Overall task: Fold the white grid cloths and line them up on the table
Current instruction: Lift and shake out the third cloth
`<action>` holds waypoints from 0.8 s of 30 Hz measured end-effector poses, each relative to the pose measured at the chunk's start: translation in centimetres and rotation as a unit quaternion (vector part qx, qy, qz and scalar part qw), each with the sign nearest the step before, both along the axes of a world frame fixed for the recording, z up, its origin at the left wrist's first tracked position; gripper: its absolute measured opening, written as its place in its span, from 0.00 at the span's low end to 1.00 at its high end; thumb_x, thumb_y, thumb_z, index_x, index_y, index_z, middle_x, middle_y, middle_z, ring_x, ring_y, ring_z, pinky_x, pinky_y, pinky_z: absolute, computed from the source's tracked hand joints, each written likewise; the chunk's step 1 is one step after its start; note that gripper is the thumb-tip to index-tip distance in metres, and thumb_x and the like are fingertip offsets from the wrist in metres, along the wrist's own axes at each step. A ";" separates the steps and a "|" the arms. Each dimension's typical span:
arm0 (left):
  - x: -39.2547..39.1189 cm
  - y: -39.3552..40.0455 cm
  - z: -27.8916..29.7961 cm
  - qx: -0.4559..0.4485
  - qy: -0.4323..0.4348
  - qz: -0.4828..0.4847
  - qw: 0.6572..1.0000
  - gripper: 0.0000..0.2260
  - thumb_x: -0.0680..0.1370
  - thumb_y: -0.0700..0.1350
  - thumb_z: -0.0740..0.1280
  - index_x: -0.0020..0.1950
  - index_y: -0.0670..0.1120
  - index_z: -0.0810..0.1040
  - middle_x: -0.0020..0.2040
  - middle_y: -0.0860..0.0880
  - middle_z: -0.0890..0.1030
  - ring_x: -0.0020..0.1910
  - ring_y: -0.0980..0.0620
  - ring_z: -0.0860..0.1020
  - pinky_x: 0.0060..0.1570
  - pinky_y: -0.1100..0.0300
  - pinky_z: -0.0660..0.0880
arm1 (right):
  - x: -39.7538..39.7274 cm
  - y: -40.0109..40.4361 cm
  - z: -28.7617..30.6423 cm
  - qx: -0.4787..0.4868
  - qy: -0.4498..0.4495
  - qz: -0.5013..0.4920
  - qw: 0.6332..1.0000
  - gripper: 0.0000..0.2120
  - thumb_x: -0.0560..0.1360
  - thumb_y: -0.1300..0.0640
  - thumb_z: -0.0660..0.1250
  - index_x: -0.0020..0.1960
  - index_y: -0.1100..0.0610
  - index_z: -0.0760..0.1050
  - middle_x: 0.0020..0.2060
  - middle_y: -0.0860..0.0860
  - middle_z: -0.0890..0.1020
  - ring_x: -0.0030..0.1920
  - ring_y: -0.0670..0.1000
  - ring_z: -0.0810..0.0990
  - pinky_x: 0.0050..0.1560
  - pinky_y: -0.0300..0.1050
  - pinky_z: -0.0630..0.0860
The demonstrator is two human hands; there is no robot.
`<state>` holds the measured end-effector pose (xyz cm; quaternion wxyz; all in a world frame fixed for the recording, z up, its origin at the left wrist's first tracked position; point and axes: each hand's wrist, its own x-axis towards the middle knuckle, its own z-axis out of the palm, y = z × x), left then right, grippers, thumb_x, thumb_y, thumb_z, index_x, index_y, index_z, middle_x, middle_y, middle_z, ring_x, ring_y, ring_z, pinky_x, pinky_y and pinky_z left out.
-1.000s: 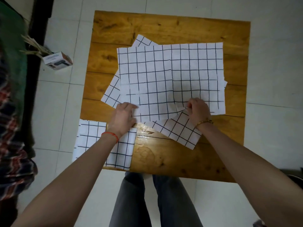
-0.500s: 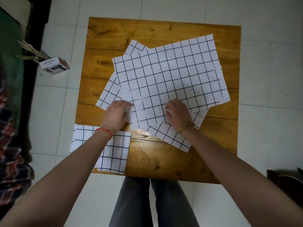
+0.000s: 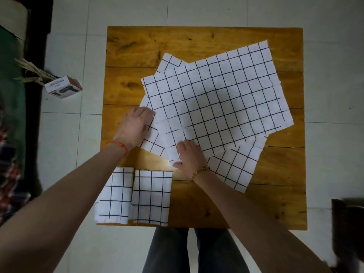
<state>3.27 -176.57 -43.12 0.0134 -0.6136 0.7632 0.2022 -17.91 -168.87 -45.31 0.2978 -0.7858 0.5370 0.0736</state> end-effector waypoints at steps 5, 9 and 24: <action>1.5 -3.6 -1.0 -0.005 -0.001 -0.038 0.999 0.26 0.72 0.31 0.63 0.69 0.47 0.71 0.67 0.46 0.73 0.65 0.42 0.68 0.59 0.45 0.71 | -0.4 -1.3 -0.5 0.018 -0.027 -0.004 0.999 0.16 0.71 0.55 0.70 0.55 0.59 0.70 0.54 0.55 0.74 0.57 0.55 0.71 0.59 0.47 0.68; 1.8 -5.4 -1.2 0.013 0.009 -0.067 0.998 0.28 0.71 0.32 0.66 0.70 0.47 0.70 0.68 0.45 0.72 0.66 0.41 0.67 0.60 0.45 0.71 | -1.2 -2.2 0.2 0.024 -0.073 -0.043 0.996 0.03 0.77 0.59 0.63 0.50 0.57 0.72 0.48 0.52 0.75 0.51 0.50 0.71 0.55 0.43 0.70; 0.3 -8.3 1.0 -0.045 0.096 -0.113 0.988 0.08 0.74 0.46 0.68 0.52 0.46 0.81 0.60 0.48 0.79 0.61 0.44 0.73 0.56 0.49 0.70 | -7.5 -9.4 7.9 0.009 -0.347 -0.374 0.860 0.03 0.76 0.61 0.59 0.48 0.57 0.71 0.37 0.44 0.73 0.36 0.37 0.70 0.37 0.28 0.66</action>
